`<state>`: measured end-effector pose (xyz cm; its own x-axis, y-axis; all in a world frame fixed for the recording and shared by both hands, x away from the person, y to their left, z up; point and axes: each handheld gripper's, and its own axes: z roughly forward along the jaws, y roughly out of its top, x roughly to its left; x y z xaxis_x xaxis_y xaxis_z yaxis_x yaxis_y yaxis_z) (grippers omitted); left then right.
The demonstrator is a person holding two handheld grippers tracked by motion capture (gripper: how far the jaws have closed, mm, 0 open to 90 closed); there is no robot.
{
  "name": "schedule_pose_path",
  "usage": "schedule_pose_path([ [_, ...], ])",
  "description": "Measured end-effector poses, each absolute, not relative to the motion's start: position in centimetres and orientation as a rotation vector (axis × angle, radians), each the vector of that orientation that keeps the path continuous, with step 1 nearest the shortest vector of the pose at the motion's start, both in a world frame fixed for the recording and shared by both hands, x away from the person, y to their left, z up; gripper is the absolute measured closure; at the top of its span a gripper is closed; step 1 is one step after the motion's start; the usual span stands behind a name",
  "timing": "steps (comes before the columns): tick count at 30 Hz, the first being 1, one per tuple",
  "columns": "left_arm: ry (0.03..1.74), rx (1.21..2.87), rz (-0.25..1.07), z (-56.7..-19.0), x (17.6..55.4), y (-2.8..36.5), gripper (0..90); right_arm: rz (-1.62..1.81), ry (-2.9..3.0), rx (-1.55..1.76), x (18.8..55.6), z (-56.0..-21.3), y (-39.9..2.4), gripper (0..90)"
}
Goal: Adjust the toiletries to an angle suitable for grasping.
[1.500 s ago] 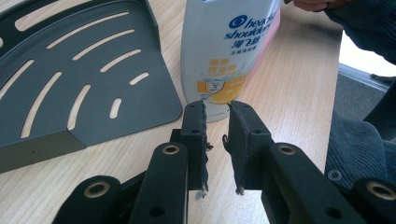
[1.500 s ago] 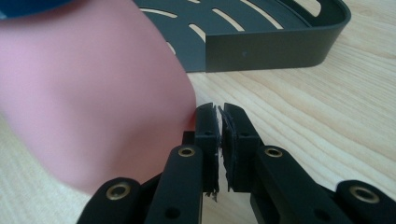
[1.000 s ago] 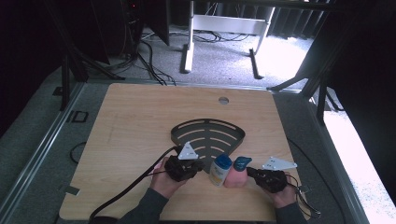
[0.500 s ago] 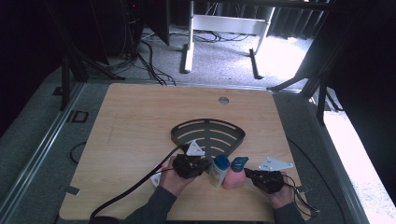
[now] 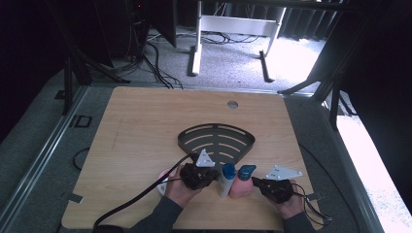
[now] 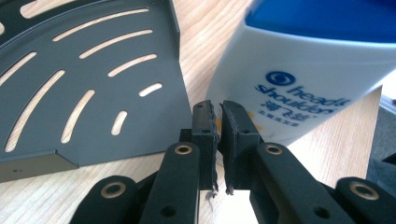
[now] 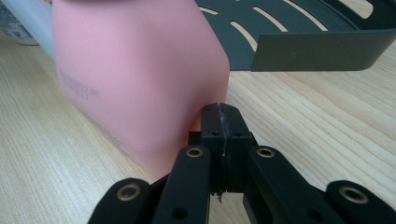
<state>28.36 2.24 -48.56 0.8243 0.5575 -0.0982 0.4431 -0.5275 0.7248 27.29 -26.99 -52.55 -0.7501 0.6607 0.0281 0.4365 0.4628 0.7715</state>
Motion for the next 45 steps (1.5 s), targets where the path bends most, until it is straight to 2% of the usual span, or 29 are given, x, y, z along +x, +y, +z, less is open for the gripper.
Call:
schedule_pose_path([
  [21, 0.726, 2.219, 0.202, -48.5, 26.5, 3.9, 84.5, 1.218, 2.507, 0.867, 26.3, -52.5, -26.0, 90.0],
  [25, 0.723, 2.201, 0.198, -48.4, 25.9, 4.7, 88.8, 1.236, 2.525, 0.847, 26.1, -52.6, -25.6, 90.0],
  [33, 0.681, 2.173, 0.199, -47.3, 24.1, 5.8, 89.5, 1.276, 2.546, 0.823, 25.9, -52.7, -25.1, 90.0],
  [45, 0.569, 2.198, 0.143, -47.7, 21.4, 4.3, 89.6, 1.285, 2.549, 0.819, 26.0, -52.8, -25.1, 90.0],
])
